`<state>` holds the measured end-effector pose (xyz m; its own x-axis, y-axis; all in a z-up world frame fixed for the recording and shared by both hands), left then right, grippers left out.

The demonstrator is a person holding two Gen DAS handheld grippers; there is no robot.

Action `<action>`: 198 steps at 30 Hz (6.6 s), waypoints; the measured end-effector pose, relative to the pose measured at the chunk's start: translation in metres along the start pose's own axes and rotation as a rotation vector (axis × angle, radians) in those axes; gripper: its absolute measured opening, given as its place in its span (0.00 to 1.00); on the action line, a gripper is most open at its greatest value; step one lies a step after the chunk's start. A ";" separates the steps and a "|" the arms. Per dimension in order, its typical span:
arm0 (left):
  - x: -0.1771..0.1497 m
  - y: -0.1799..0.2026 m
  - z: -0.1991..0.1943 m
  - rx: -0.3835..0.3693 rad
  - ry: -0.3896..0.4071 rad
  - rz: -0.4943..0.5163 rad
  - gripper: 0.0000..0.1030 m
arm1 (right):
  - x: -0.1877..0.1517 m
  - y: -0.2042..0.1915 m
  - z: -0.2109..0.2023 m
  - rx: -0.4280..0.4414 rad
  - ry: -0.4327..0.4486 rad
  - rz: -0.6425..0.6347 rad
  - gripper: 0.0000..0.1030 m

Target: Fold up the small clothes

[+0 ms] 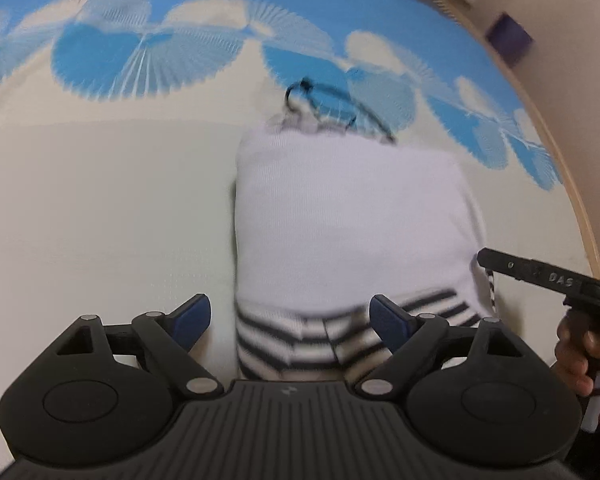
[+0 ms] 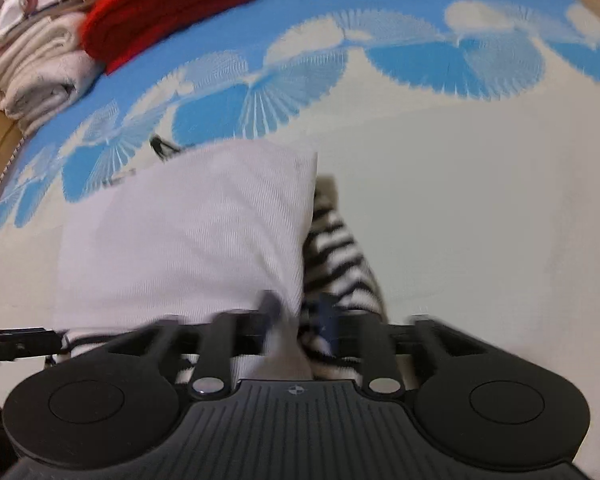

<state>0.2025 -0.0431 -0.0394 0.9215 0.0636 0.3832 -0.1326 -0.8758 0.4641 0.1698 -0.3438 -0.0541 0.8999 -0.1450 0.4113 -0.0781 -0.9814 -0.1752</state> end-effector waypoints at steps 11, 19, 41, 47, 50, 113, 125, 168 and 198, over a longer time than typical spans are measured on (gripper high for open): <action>0.038 -0.045 0.072 -0.330 -0.047 -0.297 0.85 | -0.014 0.000 0.042 0.095 -0.172 0.103 0.54; 0.070 -0.008 0.049 -0.291 0.123 -0.070 0.43 | -0.009 -0.010 0.042 0.127 -0.135 0.101 0.09; 0.067 -0.048 0.043 0.043 0.059 0.154 0.73 | 0.072 -0.058 0.075 -0.019 0.093 0.019 0.10; 0.064 -0.036 0.029 -0.041 0.052 0.142 0.65 | 0.058 -0.048 0.052 0.033 0.051 0.023 0.13; 0.048 -0.049 0.045 0.049 -0.022 0.159 0.79 | 0.031 -0.046 0.059 0.006 -0.043 -0.096 0.13; -0.079 0.062 -0.080 0.186 0.396 0.101 0.99 | -0.071 -0.109 -0.129 -0.198 0.445 -0.279 0.84; -0.080 0.060 -0.079 0.185 0.393 0.093 0.99 | -0.071 -0.110 -0.128 -0.198 0.441 -0.279 0.84; -0.083 0.057 -0.077 0.183 0.385 0.093 0.99 | -0.075 -0.110 -0.125 -0.199 0.432 -0.282 0.83; -0.085 0.057 -0.075 0.181 0.381 0.093 0.99 | -0.079 -0.105 -0.121 -0.197 0.419 -0.284 0.83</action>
<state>0.0893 -0.0623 0.0141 0.7039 0.1232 0.6996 -0.1110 -0.9537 0.2796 0.0554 -0.2448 0.0397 0.6522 0.1312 0.7466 0.0282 -0.9884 0.1491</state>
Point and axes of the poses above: each gripper's, at about its wrist camera, not at the fingertips, and z roughly the way its jaws point, y to its right, x to its top, the point moved 8 cm from there along z, roughly the way its jaws point, and after that the axes turned 12 degrees about -x, right-handed, at the moved point
